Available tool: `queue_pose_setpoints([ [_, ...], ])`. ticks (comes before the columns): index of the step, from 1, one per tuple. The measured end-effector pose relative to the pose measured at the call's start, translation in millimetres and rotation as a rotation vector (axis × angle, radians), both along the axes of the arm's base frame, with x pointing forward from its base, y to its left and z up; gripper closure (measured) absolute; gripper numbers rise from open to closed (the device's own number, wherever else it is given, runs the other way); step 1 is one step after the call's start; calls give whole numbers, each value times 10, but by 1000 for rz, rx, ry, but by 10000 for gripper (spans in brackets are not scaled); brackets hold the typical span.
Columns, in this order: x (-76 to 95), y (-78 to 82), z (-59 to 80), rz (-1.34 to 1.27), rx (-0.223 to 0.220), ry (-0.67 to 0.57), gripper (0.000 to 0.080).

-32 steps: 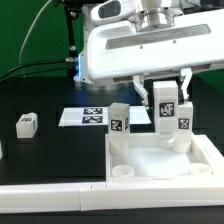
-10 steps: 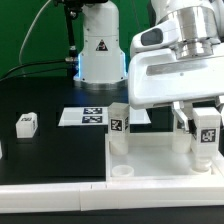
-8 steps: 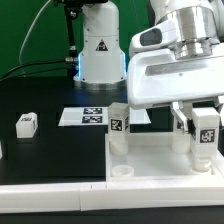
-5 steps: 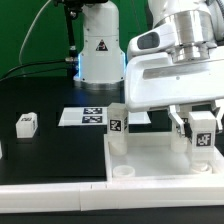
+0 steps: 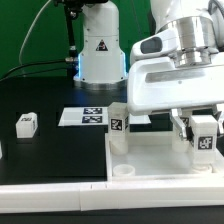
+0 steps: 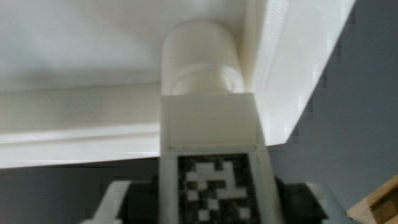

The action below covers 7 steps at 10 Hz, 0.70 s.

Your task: Assemble square table

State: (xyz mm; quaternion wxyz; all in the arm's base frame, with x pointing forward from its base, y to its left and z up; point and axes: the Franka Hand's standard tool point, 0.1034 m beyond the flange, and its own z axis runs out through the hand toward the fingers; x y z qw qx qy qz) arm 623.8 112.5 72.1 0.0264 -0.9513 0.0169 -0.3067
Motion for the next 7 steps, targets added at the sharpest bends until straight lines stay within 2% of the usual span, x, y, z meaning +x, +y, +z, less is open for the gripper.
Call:
queue_pose_setpoints([
  [1, 4, -6, -3, 2, 7, 20, 515],
  [2, -9, -1, -26, 3, 8, 28, 436],
  [3, -19, 9, -42, 6, 12, 43, 436],
  [4, -11, 24, -28, 12, 28, 77, 250],
  [5, 34, 4, 57, 9, 41, 95, 171],
  [6, 35, 43, 55, 5, 75, 158, 171],
  [7, 40, 119, 53, -4, 132, 278, 154],
])
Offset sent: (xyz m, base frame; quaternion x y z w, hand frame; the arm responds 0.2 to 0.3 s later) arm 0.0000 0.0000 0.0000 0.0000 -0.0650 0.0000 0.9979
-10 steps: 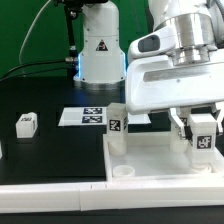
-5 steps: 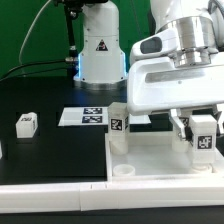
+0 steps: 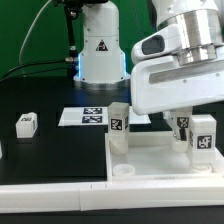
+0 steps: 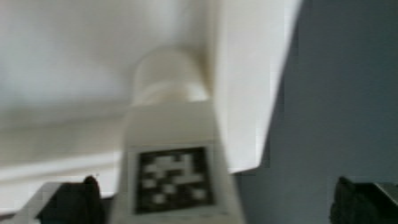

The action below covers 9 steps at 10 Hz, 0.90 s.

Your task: Assemble square table

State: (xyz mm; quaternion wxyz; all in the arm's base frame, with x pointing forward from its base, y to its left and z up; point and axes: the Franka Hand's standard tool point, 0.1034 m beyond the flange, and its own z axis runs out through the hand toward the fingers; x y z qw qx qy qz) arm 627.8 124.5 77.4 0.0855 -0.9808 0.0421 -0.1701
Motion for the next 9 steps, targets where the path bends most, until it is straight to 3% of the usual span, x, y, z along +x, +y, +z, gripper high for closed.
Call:
queue_pose_setpoints([
  [2, 47, 43, -19, 13, 25, 146, 151],
  [5, -46, -124, 54, 54, 66, 379, 150],
  [9, -23, -149, 23, 45, 70, 389, 150],
])
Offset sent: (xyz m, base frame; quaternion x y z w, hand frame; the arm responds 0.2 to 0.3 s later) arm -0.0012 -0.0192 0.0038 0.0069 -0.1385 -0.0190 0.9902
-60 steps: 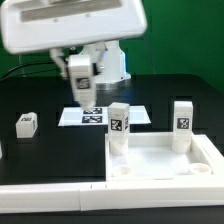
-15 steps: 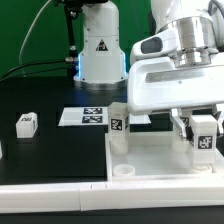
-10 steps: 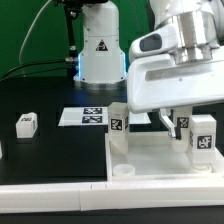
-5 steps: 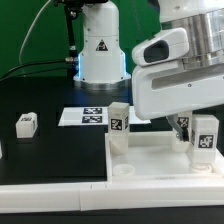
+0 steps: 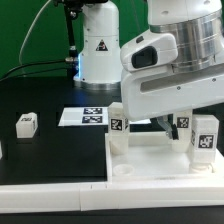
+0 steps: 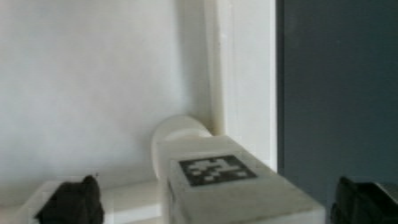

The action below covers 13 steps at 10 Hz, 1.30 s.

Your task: Assemble square table

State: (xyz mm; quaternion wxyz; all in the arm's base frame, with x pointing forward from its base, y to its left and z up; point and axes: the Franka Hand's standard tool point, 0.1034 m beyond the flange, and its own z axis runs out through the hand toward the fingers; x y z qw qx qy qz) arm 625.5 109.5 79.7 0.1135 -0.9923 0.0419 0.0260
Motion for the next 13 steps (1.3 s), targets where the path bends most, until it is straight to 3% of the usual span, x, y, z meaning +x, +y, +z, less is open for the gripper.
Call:
queue_pose_setpoints([
  [3, 164, 47, 122, -167, -13, 19, 177],
  [4, 141, 30, 94, -169, -15, 24, 177],
  [5, 141, 29, 93, -248, -16, 42, 353],
  [6, 140, 33, 93, -334, -19, 62, 353],
  [7, 143, 5, 92, -409, -25, 78, 497],
  [11, 140, -69, 49, -693, -34, 147, 504],
  [13, 144, -101, 47, -986, -40, 222, 511],
])
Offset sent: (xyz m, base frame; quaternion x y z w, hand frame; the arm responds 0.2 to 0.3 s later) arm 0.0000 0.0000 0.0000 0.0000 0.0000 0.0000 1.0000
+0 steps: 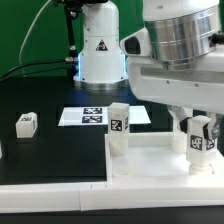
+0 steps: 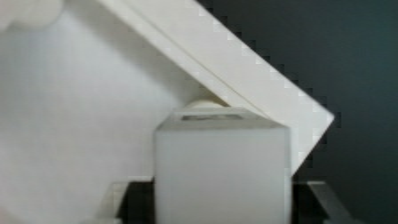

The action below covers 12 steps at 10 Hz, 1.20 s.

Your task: Assemble square table

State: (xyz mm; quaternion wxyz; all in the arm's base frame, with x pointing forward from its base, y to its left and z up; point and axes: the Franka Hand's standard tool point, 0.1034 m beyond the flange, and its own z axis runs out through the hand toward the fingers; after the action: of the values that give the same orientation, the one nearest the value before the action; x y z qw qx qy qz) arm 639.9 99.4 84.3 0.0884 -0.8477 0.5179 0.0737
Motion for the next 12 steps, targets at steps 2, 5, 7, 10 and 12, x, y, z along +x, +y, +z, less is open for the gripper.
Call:
queue_pose_setpoints([
  [2, -49, 35, 3, -365, -17, 116, 511],
  [5, -42, 63, 4, -356, -22, 108, 439],
  [7, 31, 169, 18, -71, -33, -18, 256],
  [10, -51, 284, 62, 208, -62, -72, 157],
  [12, -51, 254, 52, 329, -61, -95, 151],
])
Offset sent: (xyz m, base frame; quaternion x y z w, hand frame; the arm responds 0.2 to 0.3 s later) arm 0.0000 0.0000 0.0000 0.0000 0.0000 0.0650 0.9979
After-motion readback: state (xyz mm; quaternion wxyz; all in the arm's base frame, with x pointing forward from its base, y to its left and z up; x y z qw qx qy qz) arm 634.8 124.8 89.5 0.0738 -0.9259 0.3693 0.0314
